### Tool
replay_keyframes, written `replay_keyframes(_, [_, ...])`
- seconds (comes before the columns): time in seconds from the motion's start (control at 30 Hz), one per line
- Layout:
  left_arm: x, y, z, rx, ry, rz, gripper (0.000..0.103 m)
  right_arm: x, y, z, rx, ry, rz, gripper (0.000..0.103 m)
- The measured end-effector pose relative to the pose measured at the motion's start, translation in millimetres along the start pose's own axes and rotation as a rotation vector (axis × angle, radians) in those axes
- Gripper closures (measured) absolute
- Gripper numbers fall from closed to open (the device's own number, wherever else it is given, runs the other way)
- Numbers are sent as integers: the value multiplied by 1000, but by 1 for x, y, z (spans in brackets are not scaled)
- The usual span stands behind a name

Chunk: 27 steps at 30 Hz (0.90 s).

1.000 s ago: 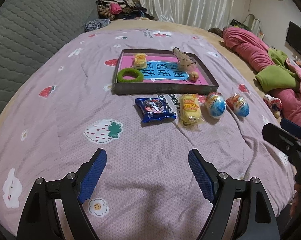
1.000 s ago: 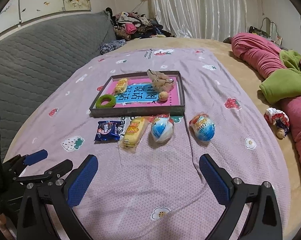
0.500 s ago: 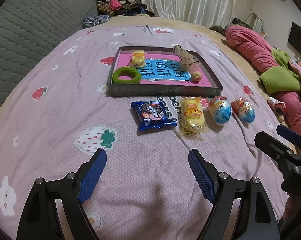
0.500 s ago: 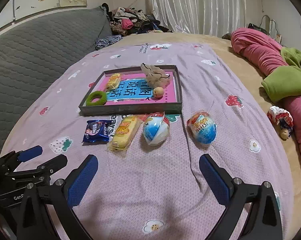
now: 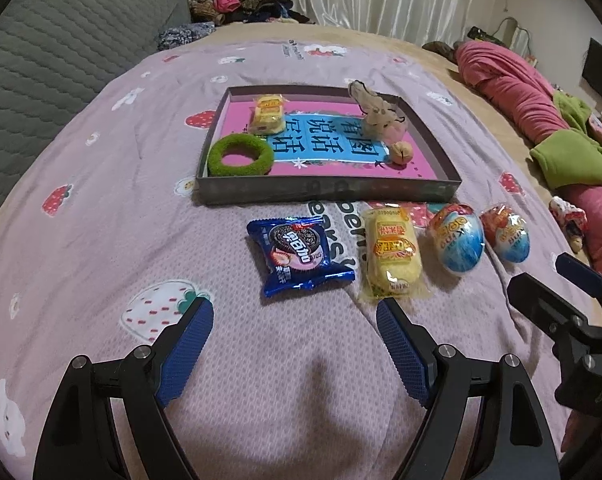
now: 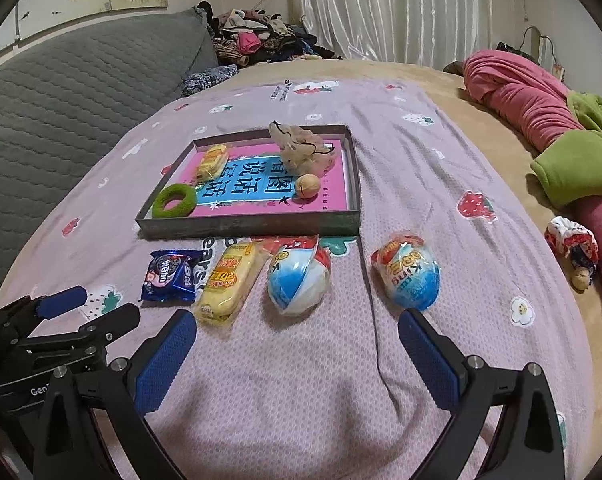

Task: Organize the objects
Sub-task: 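Move both tools toward the blue Oreo packet and the wrapped toy egg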

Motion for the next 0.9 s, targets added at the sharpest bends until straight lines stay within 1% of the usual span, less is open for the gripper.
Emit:
replay_keyframes(0.13, [7, 7, 0, -4, 13, 1, 18, 9, 2, 0, -7, -8, -12, 1])
replay_keyframes(0.37, [24, 15, -5, -11, 15, -15, 18, 25, 7, 3, -4, -18, -24, 1])
replay_keyframes(0.6, [39, 24, -5, -19, 25, -24, 18, 39, 12, 2, 6, -13, -20, 1])
replay_keyframes(0.9, [64, 33, -3, -22, 54, -52, 18, 55, 16, -1, -35, -46, -19, 1])
Point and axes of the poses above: each gripper's, at about its wrist camera, not at the fingertips, and x roughly the way its jaws point, z to its right, y to its top, the point moved 2 cm from there along x, roughly the way its jaws point, and after that the axes turned 5 degrees about x, right-handed, at the moved point
